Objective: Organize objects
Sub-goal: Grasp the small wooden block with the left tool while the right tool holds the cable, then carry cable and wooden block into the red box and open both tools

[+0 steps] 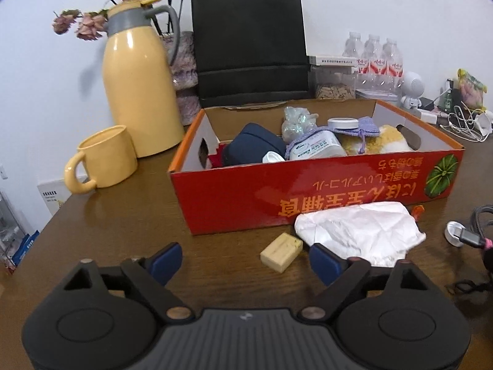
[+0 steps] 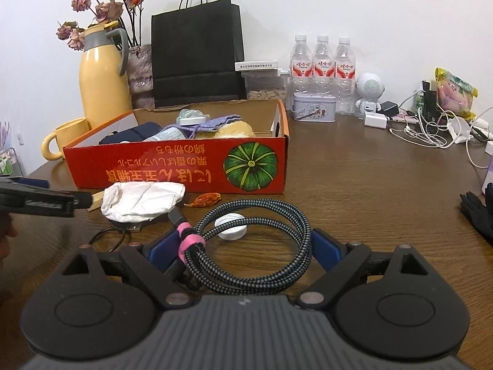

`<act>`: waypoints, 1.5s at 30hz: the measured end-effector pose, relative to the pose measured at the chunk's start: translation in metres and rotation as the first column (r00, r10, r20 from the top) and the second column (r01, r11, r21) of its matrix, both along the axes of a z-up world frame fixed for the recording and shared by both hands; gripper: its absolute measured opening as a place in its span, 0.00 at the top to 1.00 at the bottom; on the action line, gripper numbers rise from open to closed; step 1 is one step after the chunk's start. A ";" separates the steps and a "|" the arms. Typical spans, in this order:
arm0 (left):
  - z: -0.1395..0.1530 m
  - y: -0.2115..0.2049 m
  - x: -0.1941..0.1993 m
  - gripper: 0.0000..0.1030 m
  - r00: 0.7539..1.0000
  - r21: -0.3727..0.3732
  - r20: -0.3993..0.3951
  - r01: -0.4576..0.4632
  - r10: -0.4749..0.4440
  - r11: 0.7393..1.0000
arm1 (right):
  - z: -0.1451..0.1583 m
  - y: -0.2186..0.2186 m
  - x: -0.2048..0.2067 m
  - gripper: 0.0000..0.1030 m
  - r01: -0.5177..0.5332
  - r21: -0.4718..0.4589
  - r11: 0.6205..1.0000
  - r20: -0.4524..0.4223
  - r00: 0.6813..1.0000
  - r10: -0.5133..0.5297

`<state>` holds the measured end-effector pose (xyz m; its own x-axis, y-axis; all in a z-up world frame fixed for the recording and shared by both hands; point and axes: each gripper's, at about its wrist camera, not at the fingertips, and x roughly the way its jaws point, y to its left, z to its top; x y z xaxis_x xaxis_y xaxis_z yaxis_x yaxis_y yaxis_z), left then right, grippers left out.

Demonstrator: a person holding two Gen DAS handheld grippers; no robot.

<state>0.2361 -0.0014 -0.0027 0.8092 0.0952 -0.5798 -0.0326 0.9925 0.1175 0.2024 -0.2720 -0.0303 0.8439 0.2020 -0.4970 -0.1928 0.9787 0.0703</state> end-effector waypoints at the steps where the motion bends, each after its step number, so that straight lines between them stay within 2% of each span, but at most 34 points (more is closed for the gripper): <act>1: -0.002 0.000 0.004 0.17 1.000 -0.007 -0.006 0.007 -0.007 1.000 | 0.000 0.000 0.000 0.11 0.000 0.002 1.000 -0.002 1.000 0.000; 4: -0.007 0.000 0.014 0.22 0.999 -0.022 -0.029 0.019 -0.020 1.000 | -0.001 0.000 0.002 0.11 -0.001 0.008 1.000 -0.014 1.000 0.002; 7: -0.010 0.003 0.016 0.33 0.998 -0.066 -0.030 0.045 -0.047 0.997 | -0.001 0.000 0.004 0.11 -0.004 0.012 1.000 -0.022 1.000 0.004; 8: -0.009 0.005 0.016 0.46 0.998 -0.090 -0.023 0.059 -0.062 0.994 | -0.002 -0.001 0.004 0.11 -0.005 0.013 1.000 -0.024 1.000 0.006; 9: -0.009 0.006 0.016 0.68 0.997 -0.112 -0.022 0.073 -0.076 0.991 | -0.002 0.000 0.004 0.11 -0.006 0.013 1.000 -0.025 1.000 0.007; 11: -0.009 0.008 0.015 0.75 0.995 -0.141 -0.022 0.092 -0.096 0.986 | -0.002 0.000 0.004 0.11 -0.006 0.015 1.000 -0.026 1.000 0.007; 24: 0.005 0.015 -0.034 0.76 0.995 -0.179 0.091 0.046 -0.030 0.983 | -0.001 0.001 0.001 0.11 0.000 0.021 1.000 -0.008 1.000 0.000; 32: 0.021 0.010 -0.062 0.76 0.987 -0.176 0.154 0.070 -0.043 0.982 | 0.005 0.013 -0.007 0.11 -0.018 0.010 1.000 0.032 0.999 0.018; 45: 0.036 0.001 -0.064 0.76 0.983 -0.176 0.177 0.085 -0.053 0.981 | 0.027 0.037 -0.006 0.11 -0.060 0.005 0.998 0.077 0.995 0.059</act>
<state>0.1722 -0.0002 0.0333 0.8984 -0.0586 -0.4352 0.0329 0.9973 -0.0663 0.1965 -0.2350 -0.0028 0.8661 0.2563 -0.4292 -0.2557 0.9649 0.0602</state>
